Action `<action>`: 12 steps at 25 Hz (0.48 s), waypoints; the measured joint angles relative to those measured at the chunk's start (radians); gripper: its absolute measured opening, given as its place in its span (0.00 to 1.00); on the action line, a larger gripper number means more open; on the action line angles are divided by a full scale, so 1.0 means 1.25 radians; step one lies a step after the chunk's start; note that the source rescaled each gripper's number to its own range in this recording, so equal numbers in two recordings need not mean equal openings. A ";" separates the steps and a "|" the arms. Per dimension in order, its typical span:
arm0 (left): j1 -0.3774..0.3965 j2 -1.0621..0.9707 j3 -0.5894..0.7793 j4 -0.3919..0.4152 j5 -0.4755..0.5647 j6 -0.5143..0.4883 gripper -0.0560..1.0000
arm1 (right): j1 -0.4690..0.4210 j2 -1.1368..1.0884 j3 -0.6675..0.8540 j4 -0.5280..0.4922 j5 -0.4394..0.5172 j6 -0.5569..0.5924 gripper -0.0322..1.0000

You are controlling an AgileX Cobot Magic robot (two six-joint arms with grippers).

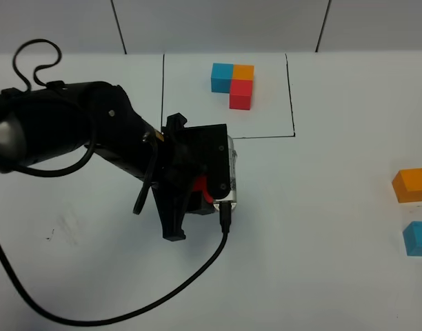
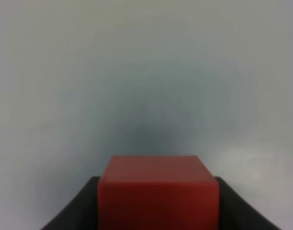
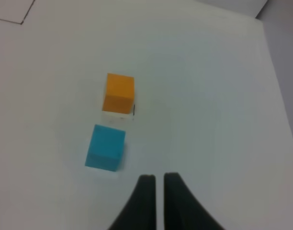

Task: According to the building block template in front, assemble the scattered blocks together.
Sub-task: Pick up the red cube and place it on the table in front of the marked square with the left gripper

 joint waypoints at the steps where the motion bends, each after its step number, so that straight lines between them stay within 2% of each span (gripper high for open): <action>1: -0.002 0.016 -0.005 0.000 0.001 -0.001 0.55 | 0.000 0.000 0.000 0.000 0.000 0.000 0.03; 12: -0.010 0.115 -0.023 -0.017 -0.005 -0.002 0.55 | 0.000 0.000 0.000 0.000 0.000 0.001 0.03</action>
